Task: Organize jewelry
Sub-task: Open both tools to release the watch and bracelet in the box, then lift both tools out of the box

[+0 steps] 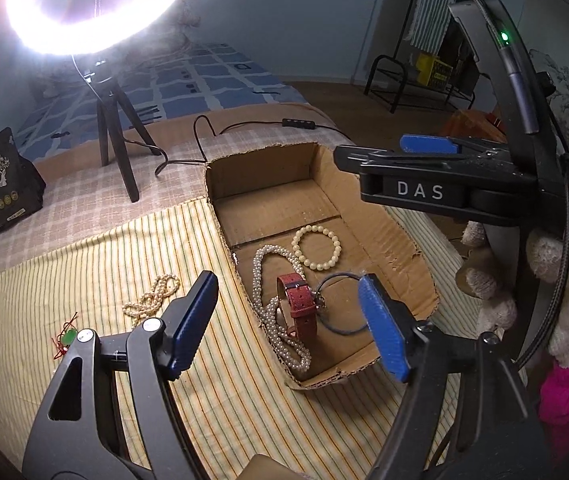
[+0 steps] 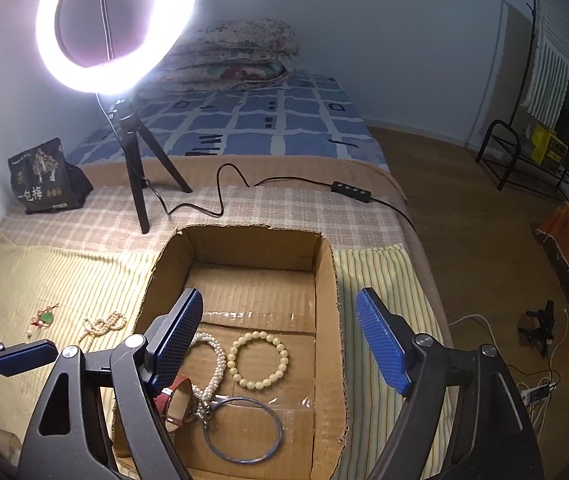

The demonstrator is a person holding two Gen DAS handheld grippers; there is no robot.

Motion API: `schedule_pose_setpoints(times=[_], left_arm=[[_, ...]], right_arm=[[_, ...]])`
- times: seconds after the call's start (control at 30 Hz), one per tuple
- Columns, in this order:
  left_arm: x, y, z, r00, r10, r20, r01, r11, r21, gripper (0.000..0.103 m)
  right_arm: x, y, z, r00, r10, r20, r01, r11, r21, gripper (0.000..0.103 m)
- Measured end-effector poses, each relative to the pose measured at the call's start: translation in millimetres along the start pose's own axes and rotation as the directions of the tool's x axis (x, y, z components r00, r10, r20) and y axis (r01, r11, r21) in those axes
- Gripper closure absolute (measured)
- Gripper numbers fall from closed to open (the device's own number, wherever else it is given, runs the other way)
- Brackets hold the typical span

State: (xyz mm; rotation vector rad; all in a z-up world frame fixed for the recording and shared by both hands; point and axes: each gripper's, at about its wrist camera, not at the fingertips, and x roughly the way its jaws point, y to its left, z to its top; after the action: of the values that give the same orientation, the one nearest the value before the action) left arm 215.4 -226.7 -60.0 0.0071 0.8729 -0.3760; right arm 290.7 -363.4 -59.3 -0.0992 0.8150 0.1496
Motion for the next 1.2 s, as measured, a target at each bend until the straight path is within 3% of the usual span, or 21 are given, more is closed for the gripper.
schedule_pose_setpoints(times=[0.5,0.77,1.03,1.2], left_arm=[[-45,23,-12,0.999,0.026,0.031,-0.025,0.999,-0.028,0.028],[-76,65,-22,0.995,0.089,0.033,-0.085,0.992,-0.098,0.028],[-108,103,-29,0.991,0.133,0.033,-0.126,0.978,-0.169,0.028],[-123,133,-37,0.985,0.164,0.049,-0.151,0.967,-0.204,0.028]], right_arm=[[-42,14,-2,0.999,-0.04,0.033,0.04,0.999,0.014,0.024],[-61,32,-8,0.995,-0.097,0.03,0.097,0.995,-0.003,0.024],[-73,61,-15,0.979,-0.203,0.01,0.203,0.974,-0.103,0.023],[-83,71,-18,0.978,-0.205,0.038,0.208,0.972,-0.105,0.023]])
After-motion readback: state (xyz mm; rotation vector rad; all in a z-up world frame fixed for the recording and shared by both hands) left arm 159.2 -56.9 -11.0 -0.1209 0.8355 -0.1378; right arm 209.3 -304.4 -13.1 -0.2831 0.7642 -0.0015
